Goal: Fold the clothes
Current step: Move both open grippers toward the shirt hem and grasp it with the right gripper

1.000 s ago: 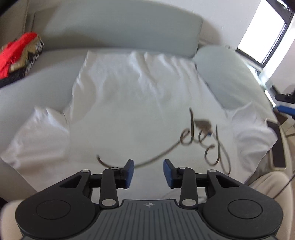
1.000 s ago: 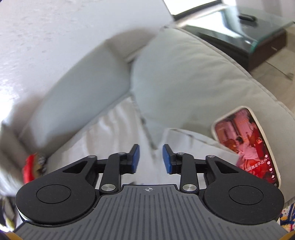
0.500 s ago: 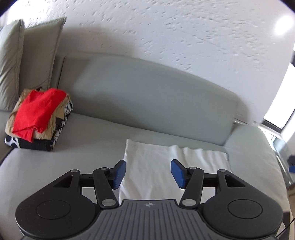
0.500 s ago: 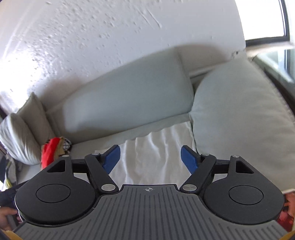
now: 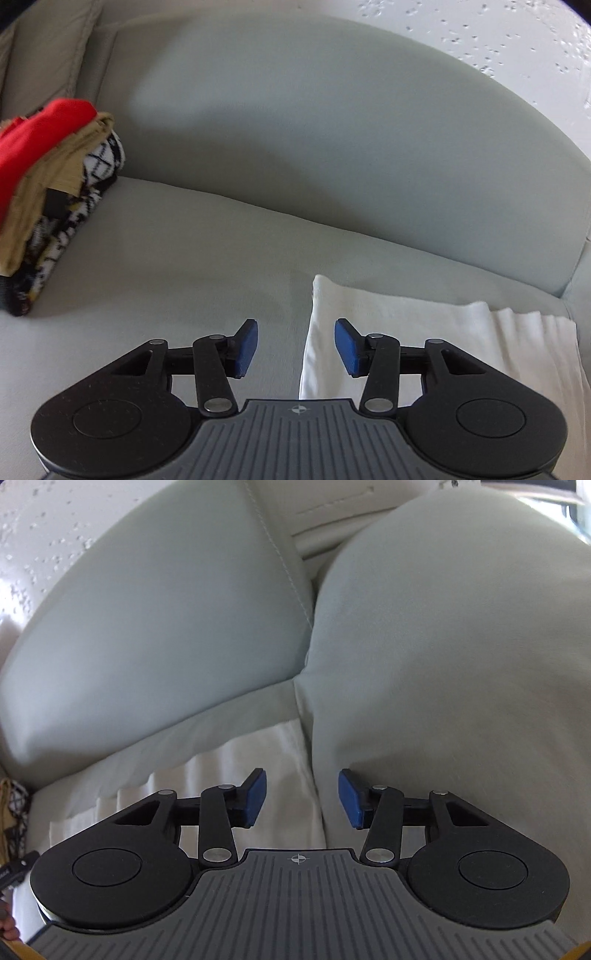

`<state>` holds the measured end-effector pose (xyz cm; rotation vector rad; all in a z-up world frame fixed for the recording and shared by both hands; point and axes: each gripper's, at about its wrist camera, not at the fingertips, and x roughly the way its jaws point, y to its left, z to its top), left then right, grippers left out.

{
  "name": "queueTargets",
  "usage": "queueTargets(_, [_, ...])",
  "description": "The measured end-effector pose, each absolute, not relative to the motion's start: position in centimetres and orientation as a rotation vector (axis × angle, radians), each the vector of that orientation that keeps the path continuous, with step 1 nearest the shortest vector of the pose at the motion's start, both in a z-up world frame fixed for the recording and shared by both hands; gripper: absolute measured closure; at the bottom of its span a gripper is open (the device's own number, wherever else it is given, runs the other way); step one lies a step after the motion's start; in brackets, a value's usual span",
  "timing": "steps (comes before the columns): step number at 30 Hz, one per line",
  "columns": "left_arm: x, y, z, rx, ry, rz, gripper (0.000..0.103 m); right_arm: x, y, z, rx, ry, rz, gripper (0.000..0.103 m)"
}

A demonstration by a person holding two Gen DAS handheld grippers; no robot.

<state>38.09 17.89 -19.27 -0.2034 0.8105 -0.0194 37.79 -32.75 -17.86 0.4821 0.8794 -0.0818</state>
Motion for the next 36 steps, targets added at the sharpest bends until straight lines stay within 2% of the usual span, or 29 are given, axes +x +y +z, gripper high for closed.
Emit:
queueTargets(2, [39.3, 17.9, -20.0, -0.221, 0.811, -0.028, 0.058, 39.0, -33.1, -18.5, 0.495, 0.881, -0.077, 0.067])
queueTargets(9, [42.1, 15.5, -21.6, -0.143, 0.826, -0.077, 0.059, 41.4, -31.9, -19.8, 0.399, 0.896, -0.024, 0.071])
queueTargets(10, [42.3, 15.2, -21.7, -0.129, 0.821, -0.063, 0.062, 41.5, -31.7, -19.8, 0.388, 0.885, -0.03, 0.073])
queueTargets(11, [42.4, 15.1, -21.6, -0.12, 0.811, -0.044, 0.086, 41.5, -31.5, -19.7, 0.378, 0.875, -0.036, 0.087])
queueTargets(12, [42.5, 15.0, -21.5, -0.112, 0.801, -0.024, 0.1, 41.6, -31.3, -19.7, 0.367, 0.864, -0.042, 0.098])
queueTargets(15, [41.4, 14.7, -20.4, -0.067, 0.707, 0.017, 0.1, 40.2, -31.1, -18.0, 0.304, 0.732, -0.135, 0.1])
queueTargets(22, [41.3, 13.9, -22.1, 0.067, 0.696, 0.119, 0.099, 40.4, -29.9, -19.4, 0.132, 0.728, -0.22, 0.1])
queueTargets(25, [41.4, 13.5, -21.9, 0.083, 0.705, 0.131, 0.095, 39.8, -29.4, -18.5, 0.11, 0.749, -0.212, 0.098])
queueTargets(26, [41.5, 13.6, -21.5, 0.074, 0.708, 0.13, 0.089, 39.4, -29.4, -17.9, 0.115, 0.752, -0.209, 0.092])
queueTargets(27, [40.8, 13.8, -20.9, 0.068, 0.706, 0.131, 0.088, 39.0, -29.3, -17.4, 0.121, 0.755, -0.205, 0.08])
queueTargets(30, [38.1, 14.3, -18.7, 0.059, 0.679, 0.118, 0.081, 36.3, -29.7, -14.3, 0.178, 0.726, -0.191, 0.068])
queueTargets(36, [28.6, 15.2, -10.7, -0.024, 0.637, 0.048, 0.074, 25.2, -30.3, -5.2, 0.313, 0.628, -0.08, 0.067])
